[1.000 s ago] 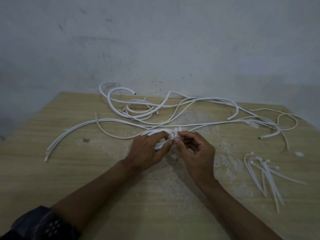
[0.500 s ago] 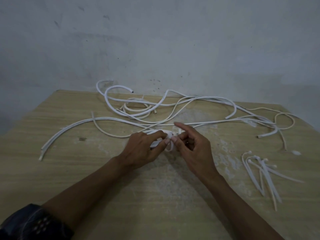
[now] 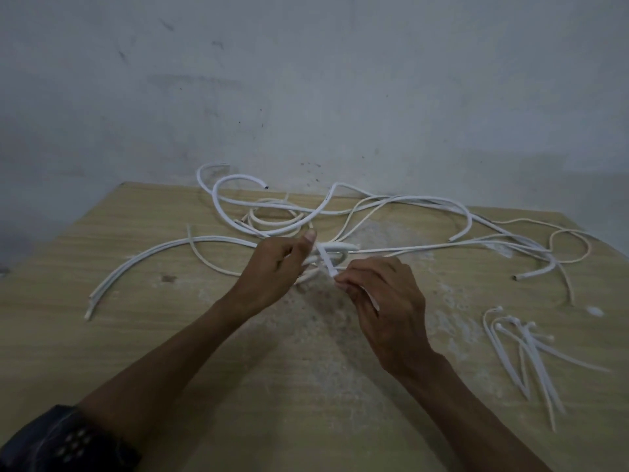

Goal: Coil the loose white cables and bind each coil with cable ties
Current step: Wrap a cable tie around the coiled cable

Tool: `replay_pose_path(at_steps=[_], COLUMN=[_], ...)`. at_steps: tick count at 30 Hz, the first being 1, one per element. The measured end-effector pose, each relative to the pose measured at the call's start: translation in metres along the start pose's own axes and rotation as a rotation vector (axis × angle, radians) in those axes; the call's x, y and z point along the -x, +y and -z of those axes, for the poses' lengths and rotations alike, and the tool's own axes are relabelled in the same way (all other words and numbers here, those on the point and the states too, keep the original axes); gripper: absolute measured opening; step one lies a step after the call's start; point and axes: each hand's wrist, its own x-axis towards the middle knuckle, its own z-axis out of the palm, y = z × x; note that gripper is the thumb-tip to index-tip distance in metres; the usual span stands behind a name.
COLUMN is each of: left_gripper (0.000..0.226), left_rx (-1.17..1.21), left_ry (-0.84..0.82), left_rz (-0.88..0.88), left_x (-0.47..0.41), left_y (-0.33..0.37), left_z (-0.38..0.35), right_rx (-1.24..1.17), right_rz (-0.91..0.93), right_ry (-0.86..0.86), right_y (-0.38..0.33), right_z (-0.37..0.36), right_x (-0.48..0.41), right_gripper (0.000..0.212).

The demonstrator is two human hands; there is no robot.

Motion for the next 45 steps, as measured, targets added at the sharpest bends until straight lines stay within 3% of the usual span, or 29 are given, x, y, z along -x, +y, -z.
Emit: replay_pose_path(at_steps=[4,8,12,17,19,23,25,30,37,41,43,45], left_gripper=[0.067,0.055,0.055,0.069,0.07,0.057,0.056,0.059,0.058,0.059,0.058,0.057], left_rx=[0.193,-0.009,-0.098,-0.034,0.037,0.403,0.413,0.174,0.214,0.279,0.307,0.295], left_ry=[-0.043,-0.072,-0.12,-0.161,-0.106,-0.079,-0.069,-0.082,-0.165,-0.201,-0.237,-0.262], left_rz=[0.099,-0.101,-0.191,-0.026,0.038,0.287,0.292,0.165,0.194,0.284,0.296,0.286], left_x=[0.001,0.006,0.011,0.005,0.0,-0.003,-0.002,0.002,0.01,0.006,0.003,0.002], left_y=[0.001,0.006,0.011,0.009,0.01,0.009,0.012,0.027,0.033,0.03,0.03,0.03], left_z=[0.008,-0.001,-0.014,-0.012,-0.008,0.004,0.004,-0.006,-0.001,0.01,0.013,0.014], right_rx=[-0.003,-0.078,-0.181,-0.468,-0.465,-0.388,-0.428,-0.661,-0.856,-0.861,-0.712,-0.525], right_rz=[-0.014,-0.044,-0.093,-0.307,-0.289,-0.219,-0.249,-0.424,-0.715,-0.505,-0.402,-0.302], right_ry=[0.032,0.127,0.05,-0.024,0.001,-0.012,0.015,0.128,-0.052,-0.204,-0.331,-0.348], right_y=[0.001,-0.001,0.001,-0.005,-0.018,-0.043,-0.046,-0.032,-0.009,-0.008,-0.008,-0.006], right_z=[0.002,0.02,0.013,0.009,0.013,-0.001,-0.007,0.003,-0.014,0.005,0.007,-0.001], right_x=[-0.007,-0.039,-0.07,-0.07,-0.062,-0.025,-0.021,-0.076,-0.105,-0.103,-0.093,-0.082], right_gripper=[0.006,0.005,0.001,0.006,0.008,0.008,0.009,0.012,0.005,0.011,0.021,0.016])
